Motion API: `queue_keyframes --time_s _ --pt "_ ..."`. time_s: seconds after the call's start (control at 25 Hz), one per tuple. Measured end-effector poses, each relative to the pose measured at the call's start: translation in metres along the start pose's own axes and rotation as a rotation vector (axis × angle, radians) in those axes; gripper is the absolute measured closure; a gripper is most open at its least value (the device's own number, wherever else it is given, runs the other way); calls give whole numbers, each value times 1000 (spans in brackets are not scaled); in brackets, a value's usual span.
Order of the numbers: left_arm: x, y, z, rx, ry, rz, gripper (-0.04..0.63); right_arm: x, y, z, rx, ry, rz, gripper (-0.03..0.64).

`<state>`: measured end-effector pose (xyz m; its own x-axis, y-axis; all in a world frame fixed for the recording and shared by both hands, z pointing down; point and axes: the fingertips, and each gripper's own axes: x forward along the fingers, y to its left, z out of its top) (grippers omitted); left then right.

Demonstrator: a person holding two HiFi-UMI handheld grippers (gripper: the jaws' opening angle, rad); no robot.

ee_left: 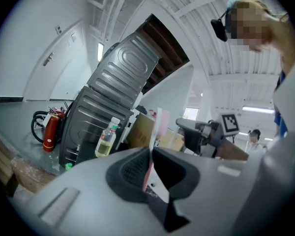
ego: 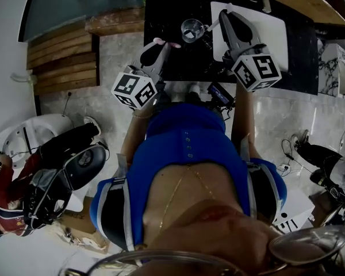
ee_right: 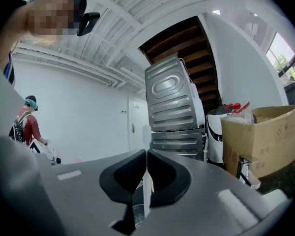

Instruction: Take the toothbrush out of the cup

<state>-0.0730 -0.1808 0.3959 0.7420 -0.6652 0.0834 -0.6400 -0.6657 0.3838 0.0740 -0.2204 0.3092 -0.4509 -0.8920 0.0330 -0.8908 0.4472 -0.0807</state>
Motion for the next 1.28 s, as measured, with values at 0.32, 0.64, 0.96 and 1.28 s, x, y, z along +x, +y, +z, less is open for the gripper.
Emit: queue_keyframes --time_s 0.32,0.64,0.96,1.28 --pt "8 -4 -1 13 24 -7 569 -20 -3 -35 -1 80 -21 606" --pt "17 -18 -11 -10 49 -39 568 -29 8 -61 6 115 7 606" --pt "22 -21 -19 -38 71 -49 569 -34 7 -66 34 113 -2 605" --pt "21 -22 -21 -43 76 -48 568 -34 10 -66 31 113 10 605"
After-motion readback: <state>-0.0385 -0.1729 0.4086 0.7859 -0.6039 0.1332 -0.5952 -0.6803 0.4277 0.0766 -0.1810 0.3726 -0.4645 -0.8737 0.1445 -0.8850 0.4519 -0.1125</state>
